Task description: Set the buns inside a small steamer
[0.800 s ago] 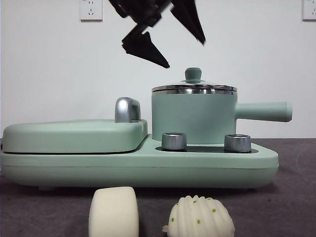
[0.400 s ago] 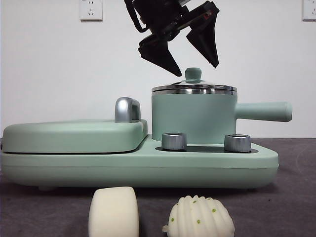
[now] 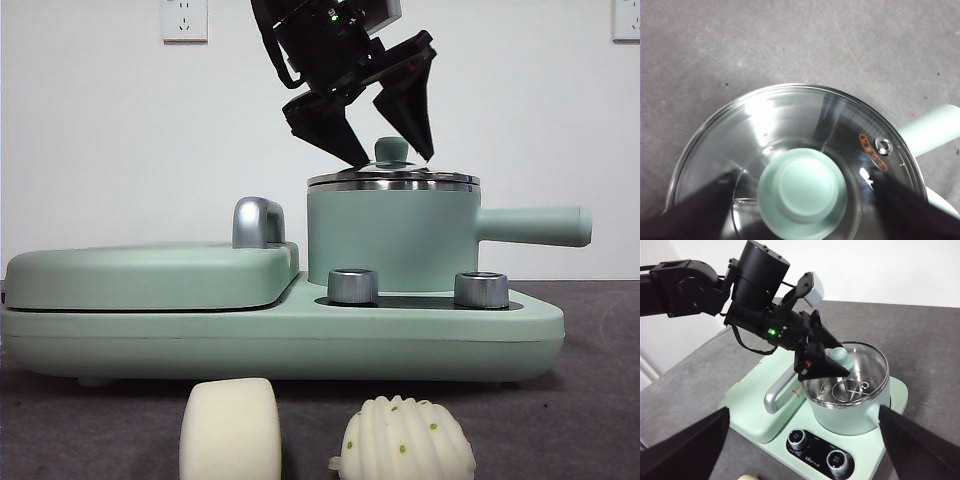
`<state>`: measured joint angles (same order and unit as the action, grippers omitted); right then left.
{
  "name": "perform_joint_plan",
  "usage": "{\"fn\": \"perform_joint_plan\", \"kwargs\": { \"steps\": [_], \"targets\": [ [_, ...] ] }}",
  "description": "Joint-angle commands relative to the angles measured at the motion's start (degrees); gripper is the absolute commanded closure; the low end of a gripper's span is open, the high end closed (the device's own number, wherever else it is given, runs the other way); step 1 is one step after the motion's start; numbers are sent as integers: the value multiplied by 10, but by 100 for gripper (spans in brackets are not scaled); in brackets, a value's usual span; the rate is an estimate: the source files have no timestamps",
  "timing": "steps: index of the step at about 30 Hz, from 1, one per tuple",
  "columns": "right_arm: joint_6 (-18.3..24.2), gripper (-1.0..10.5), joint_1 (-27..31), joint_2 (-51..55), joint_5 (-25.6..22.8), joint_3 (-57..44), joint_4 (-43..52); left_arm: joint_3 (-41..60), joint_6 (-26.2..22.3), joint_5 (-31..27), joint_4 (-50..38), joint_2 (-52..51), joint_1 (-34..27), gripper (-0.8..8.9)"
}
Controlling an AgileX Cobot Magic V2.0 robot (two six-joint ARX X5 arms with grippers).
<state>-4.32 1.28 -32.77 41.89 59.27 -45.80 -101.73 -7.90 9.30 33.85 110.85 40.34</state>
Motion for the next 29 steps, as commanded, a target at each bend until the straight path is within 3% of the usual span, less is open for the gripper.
{"fn": "perform_joint_plan", "kwargs": {
  "steps": [1, 12, 20, 29],
  "targets": [
    [-2, 471, -1, -5, 1, 11, 3, -17, 5, 2, -8, 13, 3, 558],
    [-2, 472, -1, -5, 1, 11, 3, -17, 4, 2, -8, 13, 2, 792],
    [-2, 471, -1, -5, 1, 11, 3, -38, 6, 2, 14, 12, 2, 795],
    [-2, 471, -1, -5, 1, 11, 2, -133, 5, 2, 59, 11, -2, 795]
  ]
}}
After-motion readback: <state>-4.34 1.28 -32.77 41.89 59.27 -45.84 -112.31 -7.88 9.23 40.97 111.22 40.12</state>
